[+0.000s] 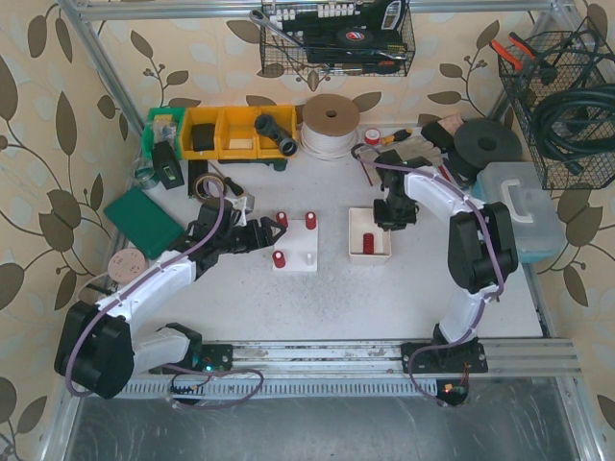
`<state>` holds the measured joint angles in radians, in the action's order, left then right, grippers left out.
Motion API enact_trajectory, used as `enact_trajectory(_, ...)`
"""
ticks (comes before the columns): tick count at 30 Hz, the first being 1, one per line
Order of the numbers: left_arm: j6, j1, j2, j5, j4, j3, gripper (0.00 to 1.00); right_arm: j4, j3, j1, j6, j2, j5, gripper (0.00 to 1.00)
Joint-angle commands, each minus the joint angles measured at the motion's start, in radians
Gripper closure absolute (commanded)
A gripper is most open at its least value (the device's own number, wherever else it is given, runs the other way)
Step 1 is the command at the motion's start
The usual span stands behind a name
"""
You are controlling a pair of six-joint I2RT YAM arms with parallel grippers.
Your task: Install the large spring
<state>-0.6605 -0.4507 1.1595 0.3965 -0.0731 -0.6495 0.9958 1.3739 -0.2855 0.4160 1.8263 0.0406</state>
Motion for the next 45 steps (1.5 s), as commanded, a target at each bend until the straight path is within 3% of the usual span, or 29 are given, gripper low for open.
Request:
enact_trajectory(1, 0.0, 0.009, 0.001, 0.019, 0.026, -0.019, 0.18, 0.049, 0.026, 0.005, -0.129, 0.031, 0.046, 0.62)
enact_trajectory(3, -0.001, 0.009, 0.003, 0.021, 0.026, -0.019, 0.18, 0.073, 0.059, 0.005, -0.125, -0.01, 0.069, 0.46)
enact_trajectory(6, 0.0, 0.009, 0.003, 0.022, 0.026, -0.019, 0.18, 0.116, 0.111, -0.006, -0.107, -0.073, 0.075, 0.4)
enact_trajectory(15, 0.001, 0.009, -0.001, 0.022, 0.026, -0.016, 0.18, 0.127, 0.124, -0.239, 0.086, -0.116, 0.113, 0.45)
enact_trajectory(32, 0.002, 0.009, 0.003, 0.015, 0.017, -0.021, 0.18, -0.044, 0.018, -0.237, 0.172, 0.076, 0.124, 0.48)
enact_trajectory(45, -0.001, 0.008, 0.014, 0.01, 0.01, -0.028, 0.18, -0.116, -0.047, -0.212, 0.201, 0.083, 0.126, 0.48)
